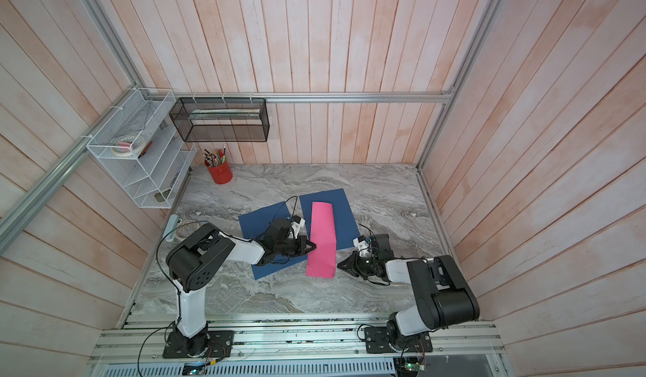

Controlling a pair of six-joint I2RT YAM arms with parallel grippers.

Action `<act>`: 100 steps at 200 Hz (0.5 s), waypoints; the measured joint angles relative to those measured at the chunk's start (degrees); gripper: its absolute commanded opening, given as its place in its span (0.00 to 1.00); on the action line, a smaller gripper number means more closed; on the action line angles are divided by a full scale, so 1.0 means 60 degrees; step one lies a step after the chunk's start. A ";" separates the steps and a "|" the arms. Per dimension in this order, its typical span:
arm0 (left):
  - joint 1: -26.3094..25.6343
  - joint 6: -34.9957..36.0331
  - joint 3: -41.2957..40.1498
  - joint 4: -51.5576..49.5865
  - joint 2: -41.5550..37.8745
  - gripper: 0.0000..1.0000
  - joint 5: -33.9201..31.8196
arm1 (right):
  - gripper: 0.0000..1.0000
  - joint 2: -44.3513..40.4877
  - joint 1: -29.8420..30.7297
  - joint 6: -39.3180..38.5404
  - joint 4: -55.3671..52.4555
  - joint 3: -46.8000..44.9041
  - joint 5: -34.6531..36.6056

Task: Fold the rectangular paper in half along the long edge
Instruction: Fold the paper at the center of the board.

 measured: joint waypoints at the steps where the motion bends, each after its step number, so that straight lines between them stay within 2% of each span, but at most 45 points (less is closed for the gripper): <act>1: 0.0000 -0.0004 0.0000 0.0000 0.0000 0.00 0.0004 | 0.00 -0.0022 -0.0004 -0.0007 -0.0025 0.0004 0.0011; 19: 0.0000 -0.0004 0.0000 0.0000 0.0000 0.00 0.0004 | 0.00 -0.0408 0.0076 -0.0062 -0.0459 0.0142 0.0095; 39: 0.0000 -0.0004 0.0000 0.0004 0.0000 0.00 0.0004 | 0.00 -0.0452 0.0623 0.0029 -0.0543 0.0510 0.0157; 70: 0.0000 -0.0004 0.0000 0.0004 0.0000 0.00 0.0004 | 0.00 0.0120 0.1745 0.0539 0.0157 0.0889 0.0157; 100: 0.0000 -0.0007 -0.0011 0.0015 0.0000 0.00 0.0000 | 0.00 0.0645 0.1985 0.0940 0.0681 0.0572 0.0204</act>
